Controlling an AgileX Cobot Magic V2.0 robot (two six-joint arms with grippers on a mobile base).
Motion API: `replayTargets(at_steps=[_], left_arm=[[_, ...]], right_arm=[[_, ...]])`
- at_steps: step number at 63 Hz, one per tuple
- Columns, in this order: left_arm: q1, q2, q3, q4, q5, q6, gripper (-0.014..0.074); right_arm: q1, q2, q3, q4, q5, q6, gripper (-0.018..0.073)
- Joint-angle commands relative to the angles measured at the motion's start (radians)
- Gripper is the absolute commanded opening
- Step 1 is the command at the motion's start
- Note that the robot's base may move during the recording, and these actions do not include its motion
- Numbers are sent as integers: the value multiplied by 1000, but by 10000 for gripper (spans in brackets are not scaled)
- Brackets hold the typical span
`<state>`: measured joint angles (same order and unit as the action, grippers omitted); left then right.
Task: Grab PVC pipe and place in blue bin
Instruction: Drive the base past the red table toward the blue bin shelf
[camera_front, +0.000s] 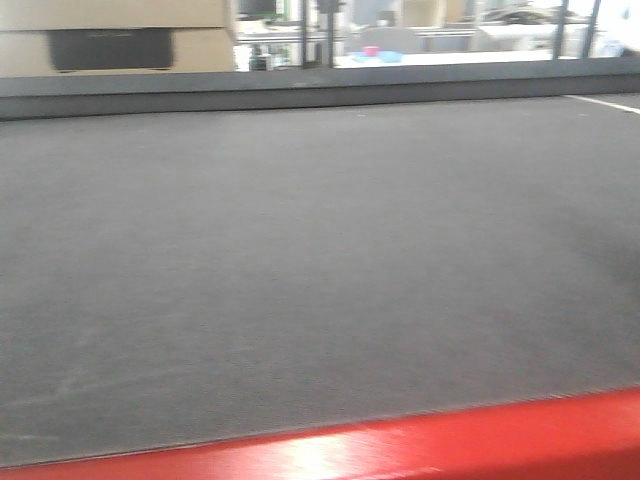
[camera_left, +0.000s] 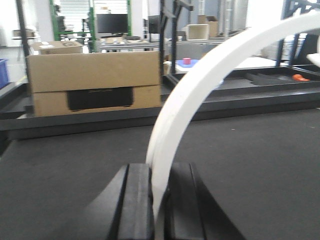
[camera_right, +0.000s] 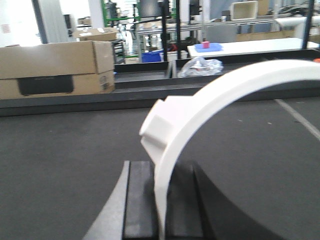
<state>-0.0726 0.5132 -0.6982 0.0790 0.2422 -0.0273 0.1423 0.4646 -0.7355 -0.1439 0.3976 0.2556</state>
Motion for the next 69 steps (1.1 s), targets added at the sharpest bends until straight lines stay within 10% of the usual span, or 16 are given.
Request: replayTargets(at_steps=[1, 69], left_arm=[[-4, -4, -3, 3, -27, 0, -111], [-4, -4, -3, 3, -27, 0, -111]], right_arm=[[0, -3, -2, -9, -16, -4, -167], [0, -3, -2, -9, -16, -4, -167]])
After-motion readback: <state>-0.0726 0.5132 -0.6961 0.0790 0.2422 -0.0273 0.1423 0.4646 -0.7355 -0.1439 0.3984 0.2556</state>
